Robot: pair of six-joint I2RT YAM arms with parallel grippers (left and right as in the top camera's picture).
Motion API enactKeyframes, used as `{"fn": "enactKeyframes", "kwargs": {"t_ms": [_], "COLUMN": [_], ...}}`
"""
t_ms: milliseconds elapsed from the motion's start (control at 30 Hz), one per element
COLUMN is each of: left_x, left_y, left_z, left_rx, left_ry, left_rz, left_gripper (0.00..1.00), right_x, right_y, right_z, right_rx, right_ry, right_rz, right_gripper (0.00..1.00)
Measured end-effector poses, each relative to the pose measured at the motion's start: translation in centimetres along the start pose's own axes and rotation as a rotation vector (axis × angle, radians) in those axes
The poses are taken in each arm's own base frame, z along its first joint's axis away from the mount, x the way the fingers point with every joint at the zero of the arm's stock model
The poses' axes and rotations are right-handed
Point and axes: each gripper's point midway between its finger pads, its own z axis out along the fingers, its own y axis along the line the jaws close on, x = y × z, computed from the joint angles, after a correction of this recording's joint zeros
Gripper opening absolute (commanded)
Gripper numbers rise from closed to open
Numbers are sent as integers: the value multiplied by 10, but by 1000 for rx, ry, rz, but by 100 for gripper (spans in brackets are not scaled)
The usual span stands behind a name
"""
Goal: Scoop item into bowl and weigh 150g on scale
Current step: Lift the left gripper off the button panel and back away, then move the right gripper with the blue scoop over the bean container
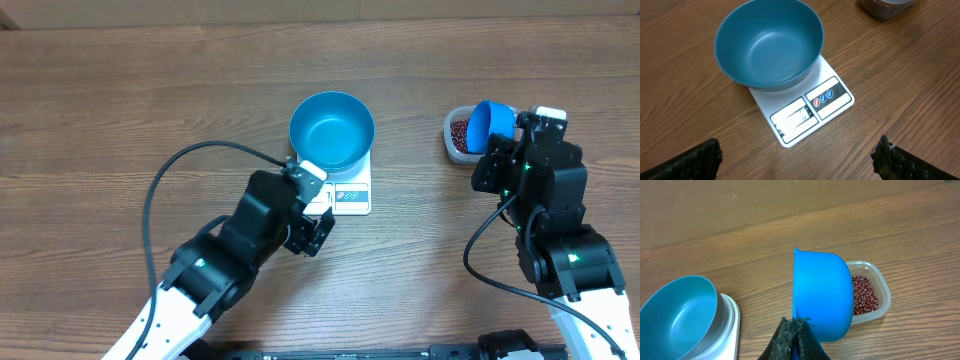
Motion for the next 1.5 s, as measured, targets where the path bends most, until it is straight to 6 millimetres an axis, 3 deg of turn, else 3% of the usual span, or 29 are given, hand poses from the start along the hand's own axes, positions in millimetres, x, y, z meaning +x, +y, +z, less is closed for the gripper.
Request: {"fn": "enactKeyframes", "kwargs": {"t_ms": [267,400,633,833,1133,1500], "left_x": [-13,-17,-15,-13,-1,-4], "left_y": [7,20,34,31,30,30], "left_z": [-31,-40,-40,-35,-9,-8], "left_rx": [-4,-34,-32,-4,10,9], "left_ry": [-97,-128,-125,-110,-20,-33], "left_rz": [-25,-53,-58,-33,-21,-18], "left_gripper": [100,99,100,100,100,100], "right_x": [0,0,0,0,0,0], "right_y": [0,0,0,0,0,0], "right_z": [0,0,0,0,0,0], "right_rx": [-2,-2,-2,-2,-2,-2], "right_ry": [1,1,1,1,1,1], "right_rz": [0,1,1,0,0,0], "right_gripper": [4,4,4,4,4,4]}}
